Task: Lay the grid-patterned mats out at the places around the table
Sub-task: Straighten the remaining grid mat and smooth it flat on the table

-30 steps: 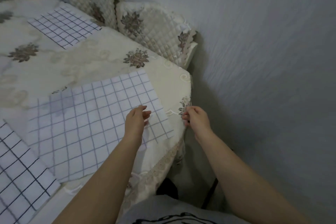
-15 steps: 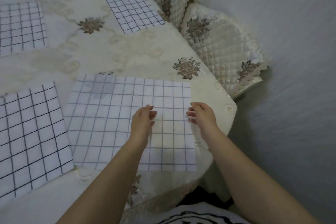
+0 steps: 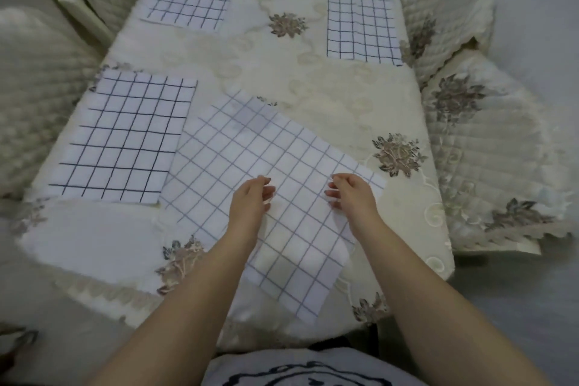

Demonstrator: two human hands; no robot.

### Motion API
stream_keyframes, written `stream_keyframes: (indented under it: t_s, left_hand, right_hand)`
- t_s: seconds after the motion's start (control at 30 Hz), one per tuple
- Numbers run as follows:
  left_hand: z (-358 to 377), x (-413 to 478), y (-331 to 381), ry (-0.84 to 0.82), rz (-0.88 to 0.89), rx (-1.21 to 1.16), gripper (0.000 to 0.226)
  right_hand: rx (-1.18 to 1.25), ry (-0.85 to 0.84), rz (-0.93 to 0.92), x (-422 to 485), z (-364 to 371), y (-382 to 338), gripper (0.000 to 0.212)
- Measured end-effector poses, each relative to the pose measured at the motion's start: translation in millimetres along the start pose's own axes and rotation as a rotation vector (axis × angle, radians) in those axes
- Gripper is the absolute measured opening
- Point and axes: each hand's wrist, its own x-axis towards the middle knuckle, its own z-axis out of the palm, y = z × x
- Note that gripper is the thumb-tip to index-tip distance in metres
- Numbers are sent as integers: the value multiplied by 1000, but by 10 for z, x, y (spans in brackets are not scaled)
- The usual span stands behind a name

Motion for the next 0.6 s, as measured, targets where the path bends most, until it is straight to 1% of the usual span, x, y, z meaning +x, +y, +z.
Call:
stream_keyframes:
  t_s: [0.1, 0.17, 0.23, 0.3, 0.4, 0.47, 0.6]
  left_hand:
    - [45, -196, -123, 59, 13, -6, 24]
    - [107, -320, -216, 92, 44, 28, 22]
    - [175, -434, -307, 116, 116, 151, 21]
    - [242, -540, -396, 104, 175, 310, 26]
    - [339, -697, -556, 35, 240, 499, 42]
    - [403, -752, -649, -20, 287, 665, 57]
    - [536, -826, -782, -117, 313, 1128, 91]
  right_hand:
    - [-143, -103, -74, 23, -121, -37, 13]
    - [-333, -192, -216, 39, -231, -66, 19]
    - [-539, -290, -369, 74, -351, -98, 29]
    - [-736, -364, -471, 153, -477, -114, 37]
    - [-1008, -439, -600, 314, -662, -109, 47]
    - [-1128, -504, -650, 372, -735, -109, 54]
    - [-1315, -666, -739, 375, -805, -111, 70]
